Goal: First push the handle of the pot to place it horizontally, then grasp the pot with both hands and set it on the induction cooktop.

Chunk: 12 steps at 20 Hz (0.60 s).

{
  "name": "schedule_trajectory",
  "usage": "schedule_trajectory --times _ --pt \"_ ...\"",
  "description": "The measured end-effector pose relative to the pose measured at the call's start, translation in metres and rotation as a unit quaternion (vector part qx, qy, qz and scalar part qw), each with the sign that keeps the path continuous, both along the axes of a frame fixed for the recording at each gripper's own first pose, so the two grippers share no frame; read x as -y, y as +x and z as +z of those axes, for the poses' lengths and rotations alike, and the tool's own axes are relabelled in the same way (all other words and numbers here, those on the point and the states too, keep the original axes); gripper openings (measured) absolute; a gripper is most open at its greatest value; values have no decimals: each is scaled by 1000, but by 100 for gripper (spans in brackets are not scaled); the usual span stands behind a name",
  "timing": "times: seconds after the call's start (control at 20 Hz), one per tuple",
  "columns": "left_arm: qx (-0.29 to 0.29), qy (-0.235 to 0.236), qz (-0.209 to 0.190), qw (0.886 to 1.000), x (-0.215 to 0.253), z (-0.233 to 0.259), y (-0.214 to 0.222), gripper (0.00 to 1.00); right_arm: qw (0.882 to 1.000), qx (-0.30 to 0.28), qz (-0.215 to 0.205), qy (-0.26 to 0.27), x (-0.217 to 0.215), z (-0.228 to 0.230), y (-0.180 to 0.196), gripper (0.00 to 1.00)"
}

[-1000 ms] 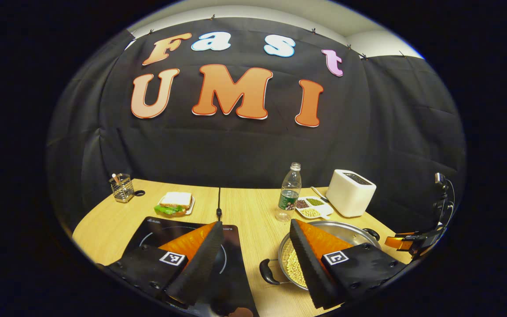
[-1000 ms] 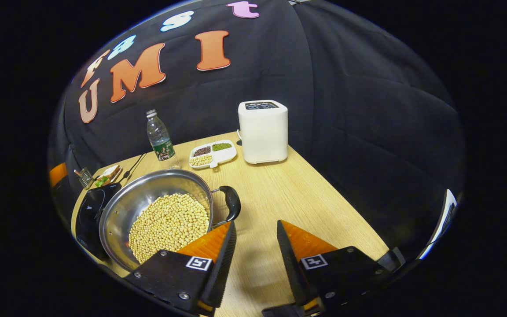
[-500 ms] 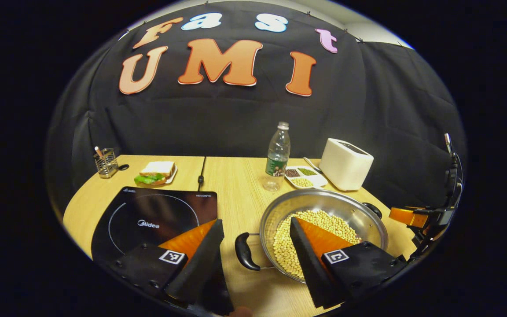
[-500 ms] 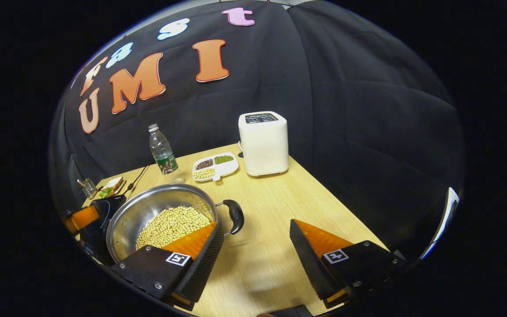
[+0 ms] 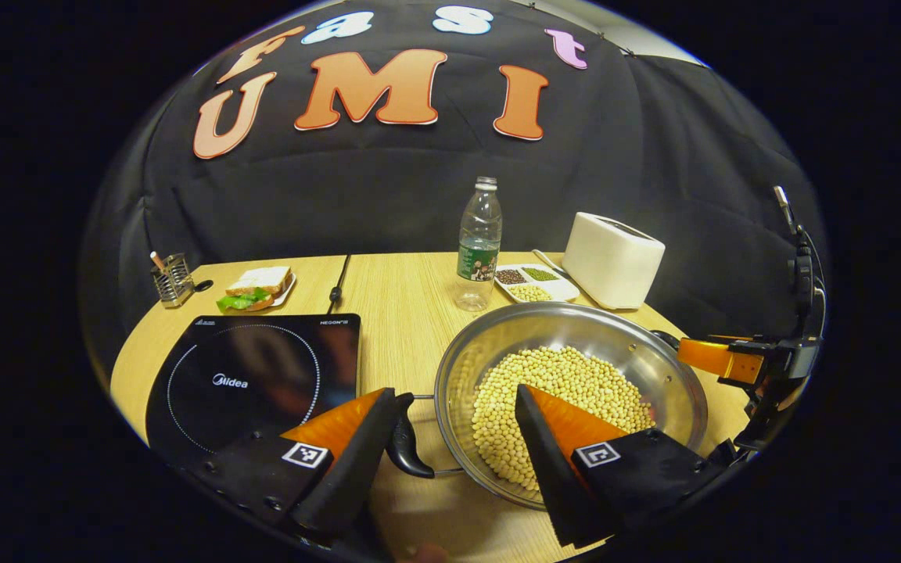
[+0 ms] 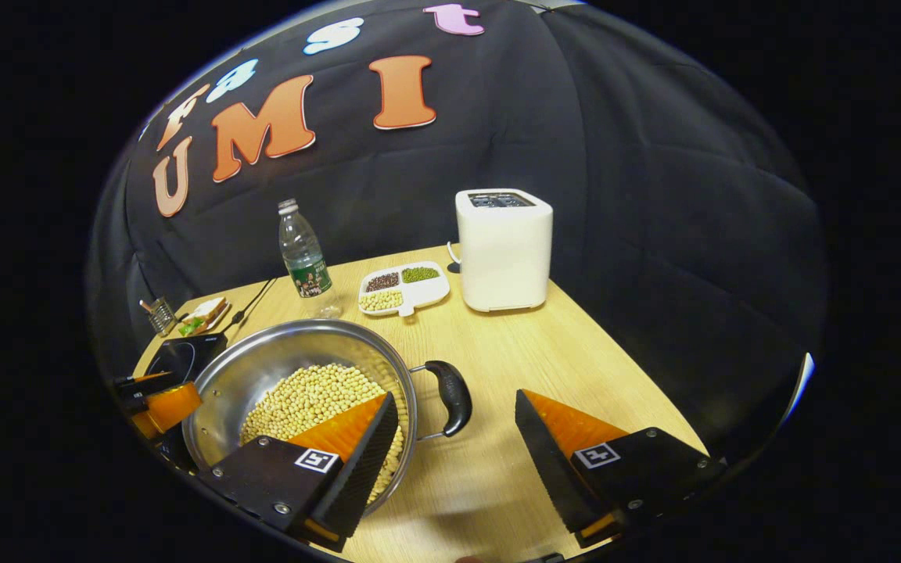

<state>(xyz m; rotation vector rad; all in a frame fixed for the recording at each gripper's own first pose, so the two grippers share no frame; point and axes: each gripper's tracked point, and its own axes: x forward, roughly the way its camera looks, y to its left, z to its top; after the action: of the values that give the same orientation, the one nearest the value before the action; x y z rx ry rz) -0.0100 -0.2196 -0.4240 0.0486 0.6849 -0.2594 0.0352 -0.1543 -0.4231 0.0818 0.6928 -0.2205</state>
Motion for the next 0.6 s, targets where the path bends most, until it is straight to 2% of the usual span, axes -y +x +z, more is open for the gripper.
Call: schedule_trajectory --times 0.25,0.35,0.45,0.5,0.55,0.6 --pt "1 3 9 1000 1 -2 6 99 999 -23 -4 24 -5 -23 15 94" --pt "2 0 14 1000 0 -2 7 99 998 -35 -1 44 -11 -31 17 89" --pt "2 -9 26 1000 0 -3 11 99 998 -36 5 49 -14 -33 21 65" --pt "1 -10 28 1000 -1 -3 11 99 998 -39 6 56 -14 -37 19 58" --pt "-1 -7 27 1000 -1 -3 11 99 997 -38 3 65 -16 -37 19 60" --pt "-1 -1 25 1000 0 -5 12 99 997 -35 2 68 -15 -36 20 55"
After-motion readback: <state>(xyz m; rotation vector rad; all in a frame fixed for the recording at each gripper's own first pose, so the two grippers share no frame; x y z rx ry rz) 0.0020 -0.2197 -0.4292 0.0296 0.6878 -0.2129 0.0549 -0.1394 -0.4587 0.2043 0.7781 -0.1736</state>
